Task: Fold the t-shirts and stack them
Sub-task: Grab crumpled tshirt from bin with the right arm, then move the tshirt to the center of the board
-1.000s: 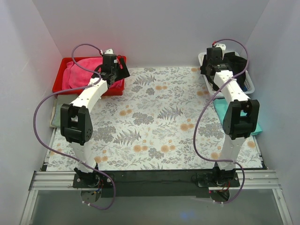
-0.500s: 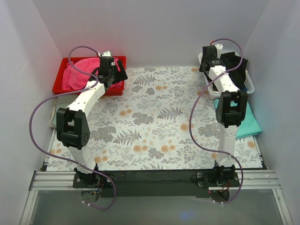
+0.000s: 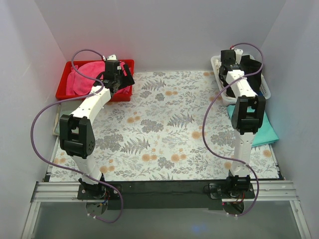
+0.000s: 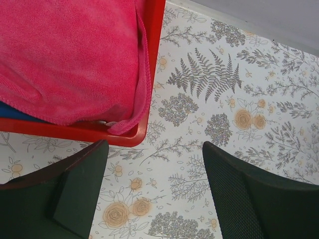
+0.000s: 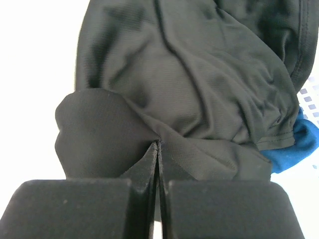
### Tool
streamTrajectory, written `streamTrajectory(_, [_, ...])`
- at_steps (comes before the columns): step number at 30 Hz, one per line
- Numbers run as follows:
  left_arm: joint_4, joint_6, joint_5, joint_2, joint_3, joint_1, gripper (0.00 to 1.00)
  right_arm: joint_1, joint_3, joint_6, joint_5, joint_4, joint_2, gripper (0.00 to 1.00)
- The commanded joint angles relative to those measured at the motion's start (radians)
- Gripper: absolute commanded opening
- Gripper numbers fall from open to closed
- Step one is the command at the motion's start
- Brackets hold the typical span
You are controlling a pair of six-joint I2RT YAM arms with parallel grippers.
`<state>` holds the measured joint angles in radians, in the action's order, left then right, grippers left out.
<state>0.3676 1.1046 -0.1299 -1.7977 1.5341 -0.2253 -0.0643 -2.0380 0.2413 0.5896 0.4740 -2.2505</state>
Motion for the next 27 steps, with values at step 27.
streamTrajectory(27, [0.005, 0.092, -0.027, 0.064, 0.044, 0.006, 0.74, -0.719, -0.139, -0.514, -0.154, -0.144, 0.660, 0.01])
